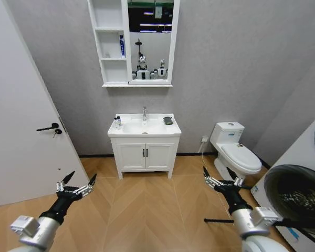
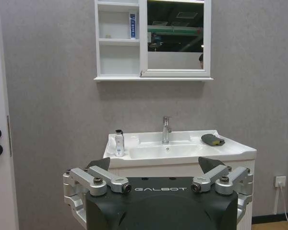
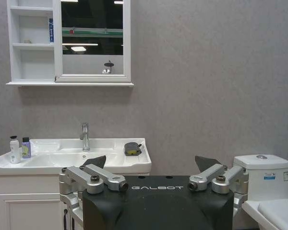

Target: Move facial cleanser and shampoo from washbasin to cabinet, then wipe washbasin with towel.

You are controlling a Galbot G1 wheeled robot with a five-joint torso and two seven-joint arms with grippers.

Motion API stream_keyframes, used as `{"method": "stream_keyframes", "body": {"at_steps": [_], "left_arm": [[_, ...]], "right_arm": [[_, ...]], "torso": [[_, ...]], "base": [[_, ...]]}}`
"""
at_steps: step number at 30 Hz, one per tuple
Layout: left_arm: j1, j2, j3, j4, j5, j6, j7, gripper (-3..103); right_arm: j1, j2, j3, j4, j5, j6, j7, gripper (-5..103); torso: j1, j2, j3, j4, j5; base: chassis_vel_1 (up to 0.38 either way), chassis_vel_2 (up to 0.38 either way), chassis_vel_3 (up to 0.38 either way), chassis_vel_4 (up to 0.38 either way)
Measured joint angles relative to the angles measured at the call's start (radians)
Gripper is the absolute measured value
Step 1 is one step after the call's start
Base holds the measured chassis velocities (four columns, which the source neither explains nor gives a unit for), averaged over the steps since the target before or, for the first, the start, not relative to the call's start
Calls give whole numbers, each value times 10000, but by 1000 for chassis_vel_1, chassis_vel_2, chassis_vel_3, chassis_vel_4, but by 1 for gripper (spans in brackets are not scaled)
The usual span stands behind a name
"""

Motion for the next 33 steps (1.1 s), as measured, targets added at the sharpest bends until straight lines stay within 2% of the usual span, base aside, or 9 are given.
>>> {"method": "stream_keyframes", "body": {"at_steps": [13, 33], "left_arm": [[333, -513, -145, -155, 36, -143, 32, 100], [360, -553, -296, -109, 5, -307, 184, 100]], "right_arm": [[2, -103, 74, 0, 147, 32, 50, 100], [17, -262, 31, 0, -162, -297, 144, 100]], "torso": [[0, 0, 0, 0, 1], [0, 0, 0, 0, 0]], "base": [[0, 0, 0, 0], [0, 0, 0, 0]]}}
